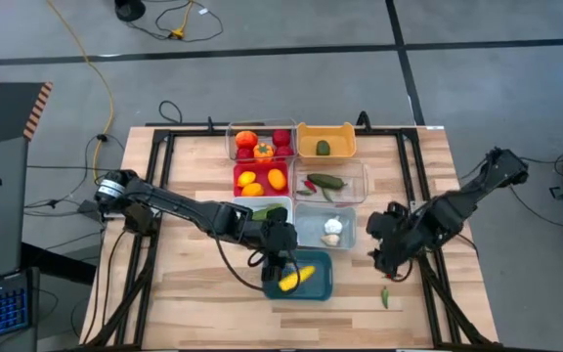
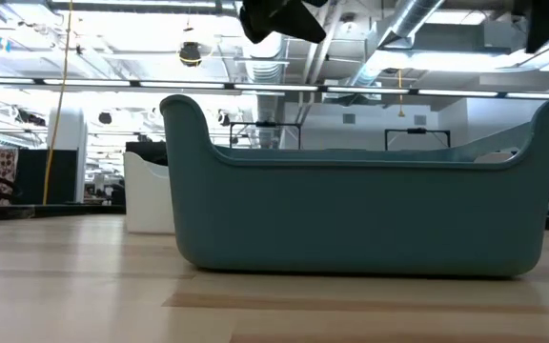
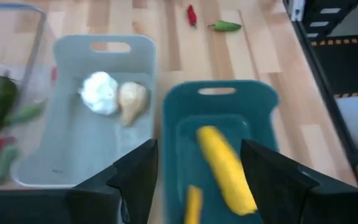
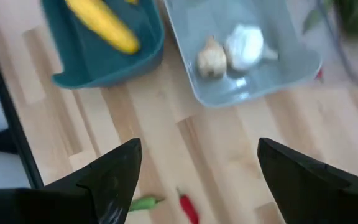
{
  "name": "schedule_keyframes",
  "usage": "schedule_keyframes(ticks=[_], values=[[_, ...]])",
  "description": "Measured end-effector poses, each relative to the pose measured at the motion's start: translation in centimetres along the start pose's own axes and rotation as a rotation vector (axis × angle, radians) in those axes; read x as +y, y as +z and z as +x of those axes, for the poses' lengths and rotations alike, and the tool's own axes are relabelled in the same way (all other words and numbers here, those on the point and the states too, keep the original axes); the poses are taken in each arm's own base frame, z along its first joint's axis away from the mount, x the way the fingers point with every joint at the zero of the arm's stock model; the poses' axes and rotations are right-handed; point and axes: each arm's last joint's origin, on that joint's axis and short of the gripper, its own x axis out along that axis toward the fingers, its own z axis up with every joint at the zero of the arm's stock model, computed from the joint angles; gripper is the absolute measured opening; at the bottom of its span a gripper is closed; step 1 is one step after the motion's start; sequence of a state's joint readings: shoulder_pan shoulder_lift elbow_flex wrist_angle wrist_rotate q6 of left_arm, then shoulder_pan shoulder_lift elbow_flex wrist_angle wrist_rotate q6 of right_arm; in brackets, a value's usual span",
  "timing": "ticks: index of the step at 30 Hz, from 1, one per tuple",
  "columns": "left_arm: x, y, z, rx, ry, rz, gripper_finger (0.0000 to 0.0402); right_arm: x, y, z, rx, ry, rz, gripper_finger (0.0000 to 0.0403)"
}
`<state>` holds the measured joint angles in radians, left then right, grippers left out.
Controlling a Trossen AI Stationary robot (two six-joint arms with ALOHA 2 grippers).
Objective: Sort produce into baskets
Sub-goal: Put the green chili pepper into the bottom transparent bin
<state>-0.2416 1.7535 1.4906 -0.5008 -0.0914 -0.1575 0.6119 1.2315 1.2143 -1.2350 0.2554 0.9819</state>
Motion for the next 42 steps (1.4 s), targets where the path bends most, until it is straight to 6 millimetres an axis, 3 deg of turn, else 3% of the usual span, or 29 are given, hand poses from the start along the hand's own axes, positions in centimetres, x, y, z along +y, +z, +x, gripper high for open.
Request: schedule_keyframes(ticks=[5, 13, 22, 36, 42], values=[[1.6, 0.3, 0.1, -0.006, 0.033, 0.054, 0.0217, 2.1, -1.1, 2.0, 0.05, -0.061, 0.18, 0.0347], [4.3, 0.7, 0.0, -0.007, 0.083, 0.203, 0.0217, 5.4, -3.4, 5.6, 0.143, -0.187, 0.325, 0.033], [6.7, 1.2, -1.1, -0.023, 0.132, 0.242, 0.0217, 7.7, -5.9, 9.2, 0.285, -0.313, 0.461, 0.0317], [6.8, 1.3, -1.7, -0.033, 0.079, 0.279, 0.0217, 10.0, -8.8, 13.5, 0.401, -0.395, 0.465, 0.0317], [6.8, 1.5, -3.1, -0.051, 0.098, 0.293, 0.0217, 10.4, -9.6, 14.9, 0.409, -0.43, 0.446, 0.0314]])
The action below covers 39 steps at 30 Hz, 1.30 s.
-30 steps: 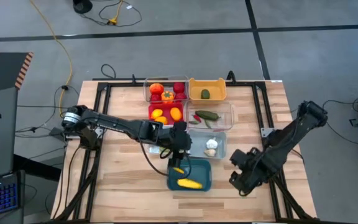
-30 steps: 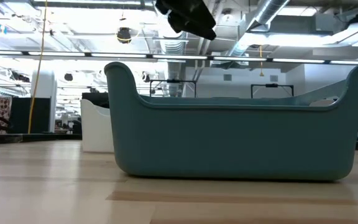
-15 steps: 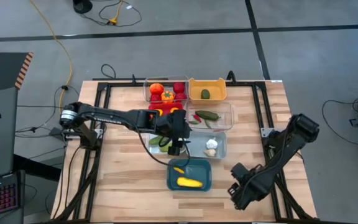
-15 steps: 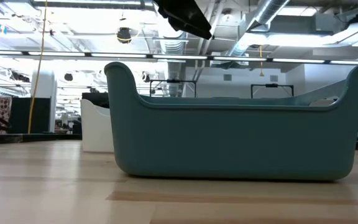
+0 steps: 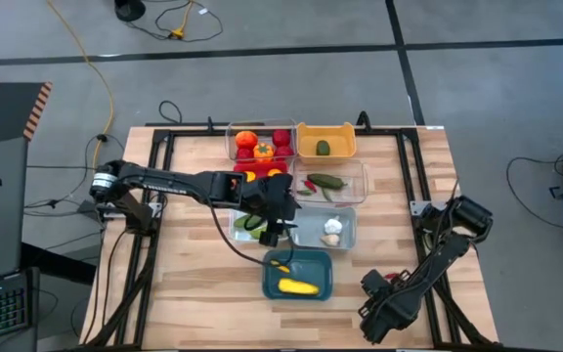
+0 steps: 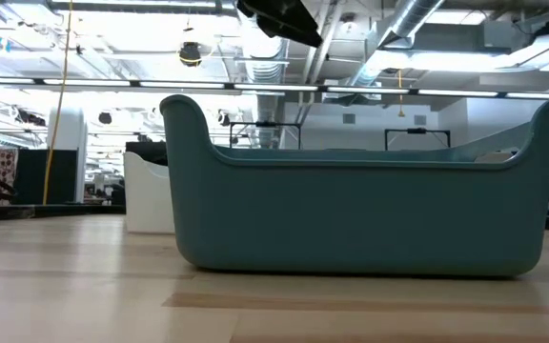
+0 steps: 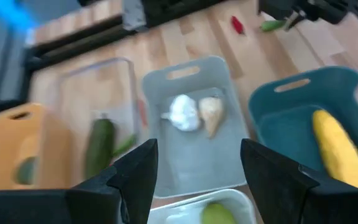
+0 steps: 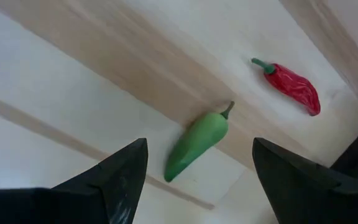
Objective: Sort produce into baskets
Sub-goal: Put the green chili pepper into the bottom transparent bin
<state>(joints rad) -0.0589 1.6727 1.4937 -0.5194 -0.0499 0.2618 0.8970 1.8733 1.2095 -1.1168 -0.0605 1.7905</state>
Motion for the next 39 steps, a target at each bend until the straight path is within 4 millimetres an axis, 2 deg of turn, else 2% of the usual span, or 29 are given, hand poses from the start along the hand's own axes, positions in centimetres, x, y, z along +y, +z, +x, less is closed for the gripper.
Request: schedule_keyframes(ticks=[5, 12, 19, 24, 30, 39], values=[[0.5, 0.3, -2.8, 0.001, 0.099, 0.017, 0.0217, 0.3, 0.0, 0.5, -0.001, -0.009, -0.007, 0.0295], [0.8, -0.3, -7.8, 0.036, 0.153, 0.002, 0.0217, 0.3, 0.0, 0.5, -0.004, -0.011, -0.01, 0.0268], [0.8, -1.5, -13.2, 0.033, 0.154, -0.108, 0.0217, 0.3, -0.2, 0.5, -0.009, -0.011, -0.015, 0.0222], [0.5, -2.5, -16.3, 0.032, 0.154, -0.184, 0.0217, 0.1, -0.4, 0.6, -0.013, -0.015, -0.023, 0.0186], [-0.2, -3.0, -18.5, 0.027, 0.239, -0.201, 0.0217, 0.1, -0.6, 0.7, -0.014, -0.008, -0.029, 0.0161], [-1.9, -3.3, -19.0, 0.064, 0.254, -0.21, 0.0217, 0.6, -0.7, 0.8, -0.004, 0.043, -0.031, 0.0134]])
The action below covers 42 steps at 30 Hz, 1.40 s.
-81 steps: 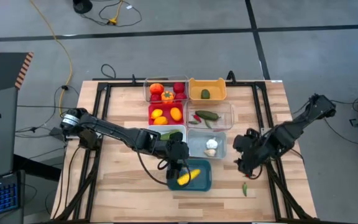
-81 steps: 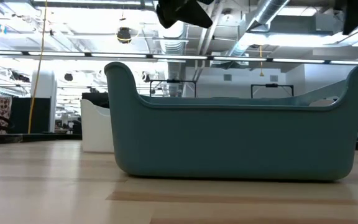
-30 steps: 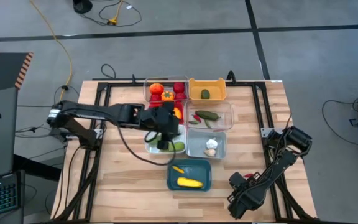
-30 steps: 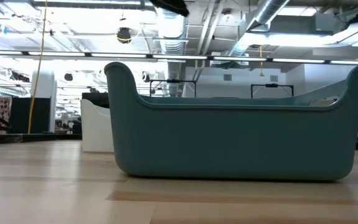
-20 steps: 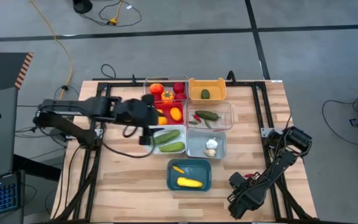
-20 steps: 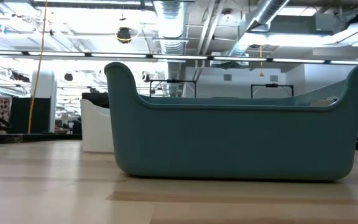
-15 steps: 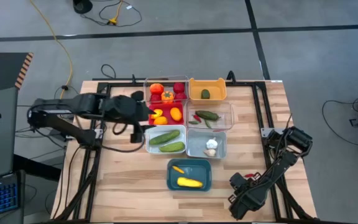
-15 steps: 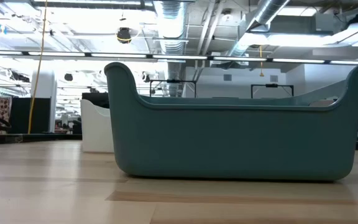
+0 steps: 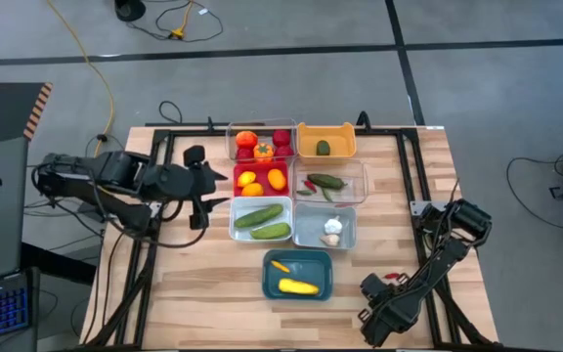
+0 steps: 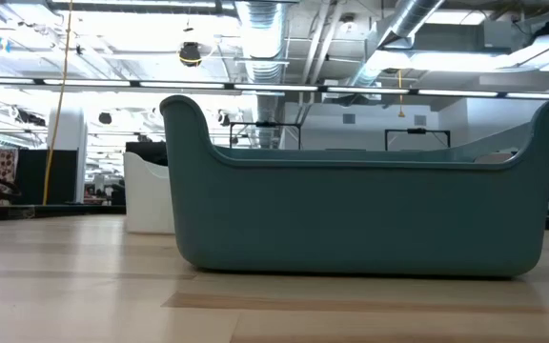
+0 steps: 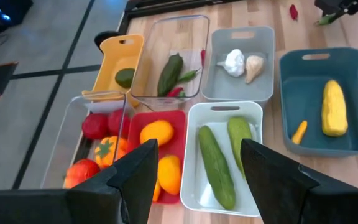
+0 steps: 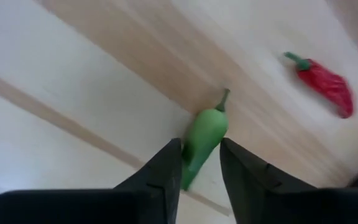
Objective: Sort produce into baskets
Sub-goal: Put the green chili pepper into the bottom transparent bin
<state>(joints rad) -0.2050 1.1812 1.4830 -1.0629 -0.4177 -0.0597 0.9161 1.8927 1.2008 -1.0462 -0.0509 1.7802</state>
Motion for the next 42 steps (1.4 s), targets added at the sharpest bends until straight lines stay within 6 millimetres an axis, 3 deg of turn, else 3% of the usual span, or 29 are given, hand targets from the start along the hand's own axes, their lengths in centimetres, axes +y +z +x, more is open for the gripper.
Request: schedule_keyframes(ticks=[6, 11, 14, 19, 23, 30, 37, 42], values=[[-1.1, -0.4, -0.9, -0.006, 0.047, 0.001, 0.0217, 0.2, 0.0, 1.0, 0.013, 0.066, -0.026, 0.0093], [-1.8, -0.8, -1.7, -0.016, 0.043, -0.014, 0.0217, 0.1, 0.3, 0.6, 0.017, 0.083, -0.042, 0.0075], [-2.1, -1.1, -2.2, -0.025, 0.061, -0.017, 0.0217, 0.0, 0.8, -0.4, 0.014, 0.109, -0.091, 0.0075], [-2.6, -1.9, -2.5, -0.029, 0.109, 0.012, 0.0217, -1.0, 2.8, -3.8, -0.094, 0.219, -0.156, 0.0076], [-3.2, -4.6, -1.5, -0.069, 0.093, -0.021, 0.0217, -2.8, 5.3, -6.6, -0.223, 0.276, -0.192, 0.0076], [-3.0, -11.8, 1.3, -0.22, 0.051, -0.126, 0.0217, -6.1, 10.7, -10.3, -0.464, 0.288, -0.259, 0.0076], [-1.2, -17.5, 2.1, -0.425, 0.068, -0.2, 0.0217, -9.2, 16.6, -11.5, -0.539, 0.207, -0.31, 0.0076], [-0.4, -19.9, 2.1, -0.604, 0.024, -0.209, 0.0217, -11.4, 20.8, -11.2, -0.506, 0.152, -0.366, 0.0076]])
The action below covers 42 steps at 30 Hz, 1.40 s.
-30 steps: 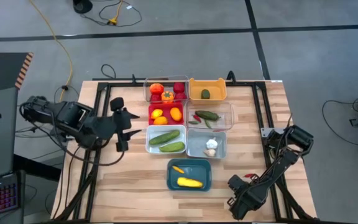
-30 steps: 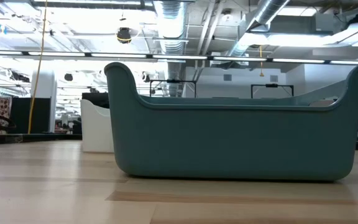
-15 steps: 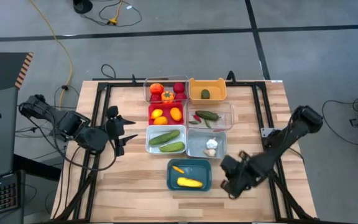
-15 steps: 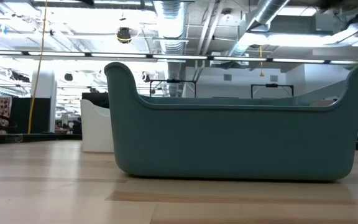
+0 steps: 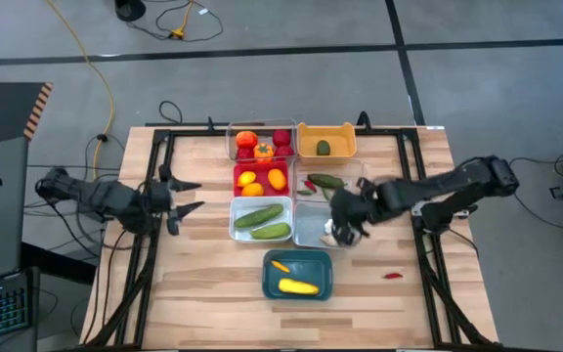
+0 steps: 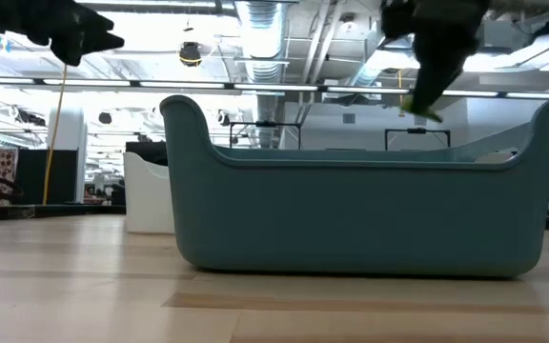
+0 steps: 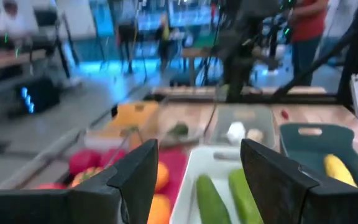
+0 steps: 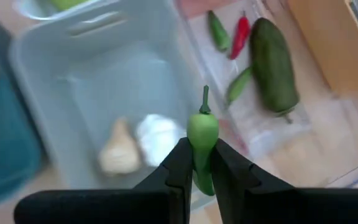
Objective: Sort produce into baskets
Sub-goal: Put the green chili pepper into the bottom transparent bin, then put the red chili pepper into the bottom transparent bin
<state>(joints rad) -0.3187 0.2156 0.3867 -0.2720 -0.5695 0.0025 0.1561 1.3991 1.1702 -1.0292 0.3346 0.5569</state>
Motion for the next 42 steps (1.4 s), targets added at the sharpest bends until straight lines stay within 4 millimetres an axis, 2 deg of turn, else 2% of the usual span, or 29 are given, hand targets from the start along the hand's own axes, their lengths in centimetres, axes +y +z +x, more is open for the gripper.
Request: schedule_keyframes(ticks=[6, 10, 20, 29, 34, 37, 42], values=[[0.9, -1.4, -0.6, -0.144, 0.022, 0.088, 0.0217, -4.1, 2.4, 2.4, 0.044, -0.035, -0.03, 0.0076], [1.1, -2.3, -0.5, -0.172, 0.01, 0.099, 0.0217, -6.6, 3.4, 3.0, 0.033, -0.06, -0.03, 0.0076], [1.5, -5.3, 1.0, -0.116, 0.083, 0.071, 0.0217, -11.0, 5.0, 3.9, -0.018, -0.005, 0.025, 0.0076], [1.6, -7.8, 2.2, -0.121, 0.083, 0.033, 0.0217, -12.6, 5.1, 4.2, -0.013, 0.006, 0.075, 0.0076], [1.7, -7.7, 2.3, -0.159, 0.034, 0.029, 0.0217, -13.0, 5.2, 4.2, -0.013, 0.046, 0.09, 0.0086], [1.9, -7.9, 2.3, -0.144, 0.055, 0.032, 0.0217, -13.1, 5.2, 4.2, -0.013, 0.048, 0.091, 0.0113], [2.1, -7.9, 2.4, -0.137, 0.075, 0.032, 0.0217, -13.0, 5.2, 4.2, -0.014, 0.047, 0.094, 0.0182]])
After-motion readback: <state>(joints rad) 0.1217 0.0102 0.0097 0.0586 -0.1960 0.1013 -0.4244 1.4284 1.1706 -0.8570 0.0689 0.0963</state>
